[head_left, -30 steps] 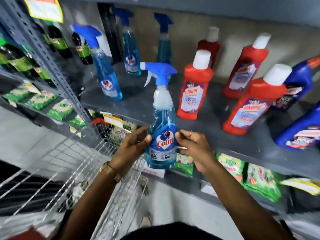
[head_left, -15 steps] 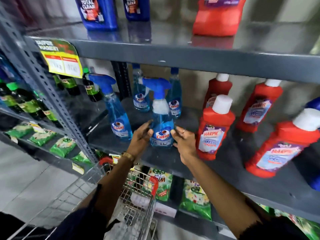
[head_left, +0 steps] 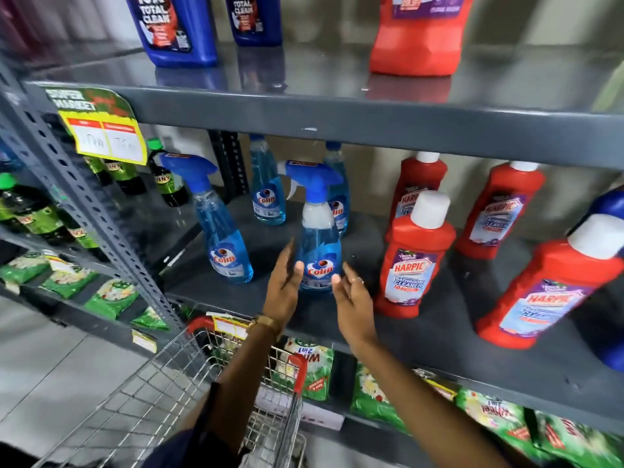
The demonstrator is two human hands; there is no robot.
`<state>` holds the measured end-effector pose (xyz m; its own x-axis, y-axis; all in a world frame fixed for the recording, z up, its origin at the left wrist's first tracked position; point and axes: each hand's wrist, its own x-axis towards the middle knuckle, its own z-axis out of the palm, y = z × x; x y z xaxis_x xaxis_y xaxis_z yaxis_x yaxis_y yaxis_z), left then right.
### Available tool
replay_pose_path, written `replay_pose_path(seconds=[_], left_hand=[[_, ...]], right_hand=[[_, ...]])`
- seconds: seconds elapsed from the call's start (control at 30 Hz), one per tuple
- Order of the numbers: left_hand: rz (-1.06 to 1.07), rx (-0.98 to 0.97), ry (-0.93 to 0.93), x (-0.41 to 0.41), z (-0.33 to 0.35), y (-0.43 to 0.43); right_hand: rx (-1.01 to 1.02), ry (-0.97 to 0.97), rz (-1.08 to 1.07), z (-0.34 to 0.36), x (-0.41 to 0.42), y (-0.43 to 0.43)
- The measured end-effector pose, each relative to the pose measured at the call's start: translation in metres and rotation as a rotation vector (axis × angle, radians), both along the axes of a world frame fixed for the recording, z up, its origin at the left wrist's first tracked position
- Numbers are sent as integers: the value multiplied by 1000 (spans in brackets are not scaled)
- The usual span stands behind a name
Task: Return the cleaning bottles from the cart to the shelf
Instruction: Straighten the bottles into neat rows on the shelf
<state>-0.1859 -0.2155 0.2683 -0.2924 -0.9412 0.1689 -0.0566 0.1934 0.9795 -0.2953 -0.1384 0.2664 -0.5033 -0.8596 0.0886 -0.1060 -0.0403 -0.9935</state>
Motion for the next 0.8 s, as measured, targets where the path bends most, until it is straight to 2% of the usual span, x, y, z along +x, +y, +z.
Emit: replay_pose_path(seconds=[0.1, 0.17, 0.27, 0.43, 0.8], left_hand=[[200, -33, -8, -10, -13, 18], [328, -99, -79, -12, -18, 21], [377, -84, -141, -25, -17, 15], [411, -97, -176, -41, -30, 14], [388, -139, -153, -34, -43, 12]], right_hand=[[-63, -72, -55, -15, 3, 49], [-100, -120, -243, -23, -4, 76], [-77, -86, -481, -25, -25, 74], [54, 106, -433, -26, -49, 33], [101, 134, -409, -41, -62, 18]])
